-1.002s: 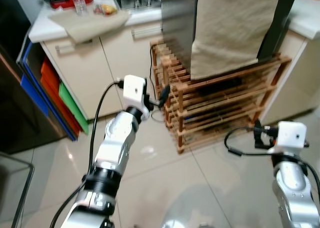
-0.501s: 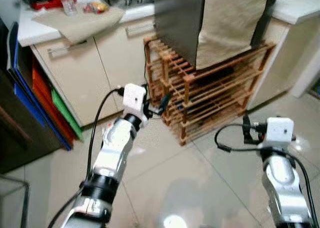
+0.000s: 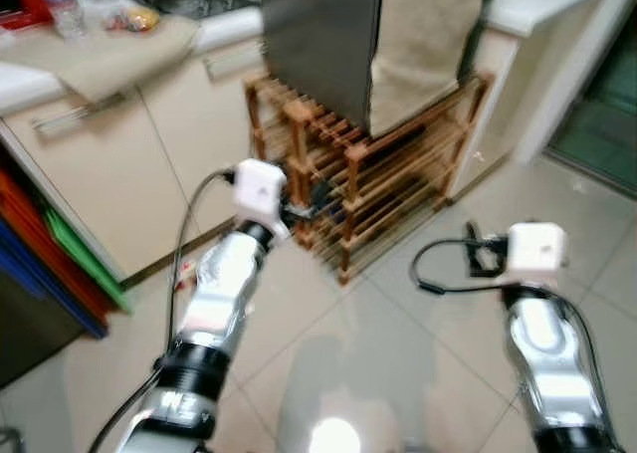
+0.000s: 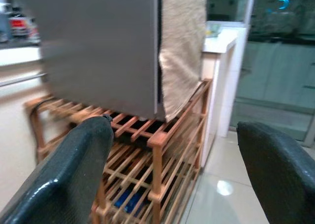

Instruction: Restocking fridge

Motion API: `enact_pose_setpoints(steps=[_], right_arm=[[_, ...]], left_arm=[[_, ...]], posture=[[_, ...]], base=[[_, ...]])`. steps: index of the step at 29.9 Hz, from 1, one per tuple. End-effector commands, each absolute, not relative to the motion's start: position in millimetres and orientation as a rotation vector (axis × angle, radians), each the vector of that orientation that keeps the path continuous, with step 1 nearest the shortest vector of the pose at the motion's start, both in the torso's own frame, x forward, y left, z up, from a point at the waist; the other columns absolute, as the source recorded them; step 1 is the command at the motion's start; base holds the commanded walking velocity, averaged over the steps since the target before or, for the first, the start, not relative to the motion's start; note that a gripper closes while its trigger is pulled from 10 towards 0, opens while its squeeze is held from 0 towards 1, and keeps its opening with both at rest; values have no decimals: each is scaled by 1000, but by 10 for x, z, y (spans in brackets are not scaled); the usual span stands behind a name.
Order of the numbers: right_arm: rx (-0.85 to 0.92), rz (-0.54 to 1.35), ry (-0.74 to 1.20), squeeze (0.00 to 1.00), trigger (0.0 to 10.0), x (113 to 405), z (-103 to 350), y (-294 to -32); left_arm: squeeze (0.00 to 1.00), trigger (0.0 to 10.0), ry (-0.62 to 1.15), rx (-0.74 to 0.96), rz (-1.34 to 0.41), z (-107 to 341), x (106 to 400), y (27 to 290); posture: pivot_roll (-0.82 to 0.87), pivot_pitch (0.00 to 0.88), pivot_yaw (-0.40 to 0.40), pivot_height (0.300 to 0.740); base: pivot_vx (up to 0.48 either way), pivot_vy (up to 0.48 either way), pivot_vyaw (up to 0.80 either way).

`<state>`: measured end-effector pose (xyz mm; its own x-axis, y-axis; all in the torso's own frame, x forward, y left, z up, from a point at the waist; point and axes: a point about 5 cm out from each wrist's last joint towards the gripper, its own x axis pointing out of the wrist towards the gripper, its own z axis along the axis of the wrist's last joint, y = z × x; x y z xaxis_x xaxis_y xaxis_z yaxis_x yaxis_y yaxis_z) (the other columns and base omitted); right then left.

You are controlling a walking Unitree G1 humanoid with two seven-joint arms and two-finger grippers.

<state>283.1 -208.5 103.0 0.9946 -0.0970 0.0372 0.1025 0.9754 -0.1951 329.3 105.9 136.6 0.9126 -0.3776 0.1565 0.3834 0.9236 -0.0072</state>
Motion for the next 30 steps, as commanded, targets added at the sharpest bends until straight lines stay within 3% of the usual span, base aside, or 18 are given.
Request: enact_pose_setpoints(steps=[1,14,19,23,25,30], right_arm=[[-210,-114,-13,0,10000,2814,1017,-2156],[-229,-124,-11,0,10000,2785,1024,-2176],[-194,-134,-19,0,10000,2761,1027,-2201],[-153,-190,-55,0,10000,2719,1073,-2296],[-93,-238,-71,0,10000,2665,1106,-2392],[-96,-257,-53,0,10000,2606,1055,-2437]], left_arm=[[0,10000,-165,-41,-415,1401,3277,972],[0,10000,-156,-41,-451,1403,3281,874],[0,10000,-149,-33,-458,1403,3278,887],[0,10000,-141,-68,-426,1421,3290,950],[0,10000,-74,-206,-299,1375,3319,1169],[0,10000,-57,-113,-342,1289,3195,1181]], posture=[[-112,0,27,740],[-146,0,42,740],[-141,0,42,740],[-129,0,39,740],[-126,0,48,740],[-115,0,47,740]], base=[[259,405,0],[267,400,0],[337,342,-551],[353,325,-497],[309,339,-503],[55,70,-101]])
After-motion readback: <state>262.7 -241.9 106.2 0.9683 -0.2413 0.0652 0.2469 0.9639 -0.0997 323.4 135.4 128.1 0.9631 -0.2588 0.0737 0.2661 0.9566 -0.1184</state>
